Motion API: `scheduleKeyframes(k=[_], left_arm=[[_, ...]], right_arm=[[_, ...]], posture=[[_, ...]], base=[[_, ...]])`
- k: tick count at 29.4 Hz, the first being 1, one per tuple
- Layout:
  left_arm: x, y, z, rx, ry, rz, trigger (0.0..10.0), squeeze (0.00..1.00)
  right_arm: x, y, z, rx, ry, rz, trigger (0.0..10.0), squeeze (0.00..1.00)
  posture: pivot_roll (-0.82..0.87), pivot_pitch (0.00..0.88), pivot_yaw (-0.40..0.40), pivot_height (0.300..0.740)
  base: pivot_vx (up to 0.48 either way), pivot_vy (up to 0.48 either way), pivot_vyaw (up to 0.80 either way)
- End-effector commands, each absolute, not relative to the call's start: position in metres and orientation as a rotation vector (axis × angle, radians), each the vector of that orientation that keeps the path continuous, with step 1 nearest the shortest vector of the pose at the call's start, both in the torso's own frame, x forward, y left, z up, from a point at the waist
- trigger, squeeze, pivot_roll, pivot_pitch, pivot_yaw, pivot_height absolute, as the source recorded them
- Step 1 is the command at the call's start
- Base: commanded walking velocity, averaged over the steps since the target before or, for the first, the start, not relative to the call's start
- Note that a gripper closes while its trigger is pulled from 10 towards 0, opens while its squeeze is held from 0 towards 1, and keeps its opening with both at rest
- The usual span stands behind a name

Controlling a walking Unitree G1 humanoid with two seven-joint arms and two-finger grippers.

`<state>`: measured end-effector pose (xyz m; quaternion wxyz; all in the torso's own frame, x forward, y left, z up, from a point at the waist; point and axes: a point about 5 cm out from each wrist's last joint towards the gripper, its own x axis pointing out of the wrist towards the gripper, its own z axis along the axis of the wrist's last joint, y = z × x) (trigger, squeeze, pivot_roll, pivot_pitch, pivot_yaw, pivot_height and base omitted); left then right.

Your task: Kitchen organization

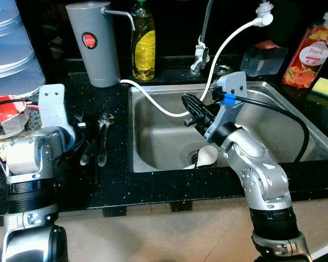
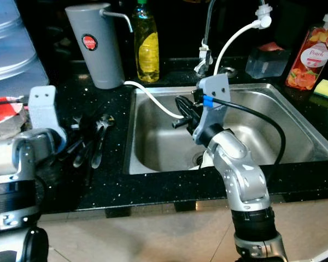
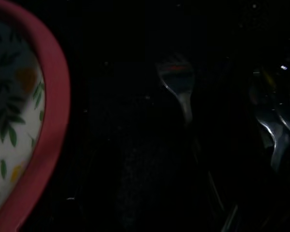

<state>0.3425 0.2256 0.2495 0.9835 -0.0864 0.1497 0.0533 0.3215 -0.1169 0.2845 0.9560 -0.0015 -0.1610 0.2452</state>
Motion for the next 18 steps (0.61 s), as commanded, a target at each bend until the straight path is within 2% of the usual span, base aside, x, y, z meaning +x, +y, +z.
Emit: scheduleKeyframes(k=[1,2,3,18], left_arm=[[0.3429,0.2269,0.2422,-0.23,0.317,0.104,5.4,0.0],[0.343,0.2275,0.2399,-0.238,0.322,0.104,2.5,0.0],[0.343,0.2275,0.238,-0.24,0.326,0.102,0.0,0.0],[0.3442,0.2274,0.2377,-0.199,0.303,0.122,0.0,0.0]], right_arm=[[0.3206,-0.1177,0.2823,-0.005,-0.319,0.502,10.0,0.0],[0.3206,-0.1178,0.2823,-0.005,-0.319,0.502,10.0,0.0],[0.3205,-0.1178,0.2824,-0.006,-0.318,0.501,10.0,0.0],[0.3205,-0.1178,0.2825,-0.007,-0.317,0.501,10.0,0.0]], posture=[[-0.04,0.101,0.031,0.74],[-0.04,0.101,0.031,0.74],[-0.04,0.1,0.031,0.74],[-0.05,0.1,0.03,0.74]], base=[[0.0,0.0,0.0],[0.0,0.0,0.0],[0.0,0.0,0.0],[0.0,0.0,0.0]])
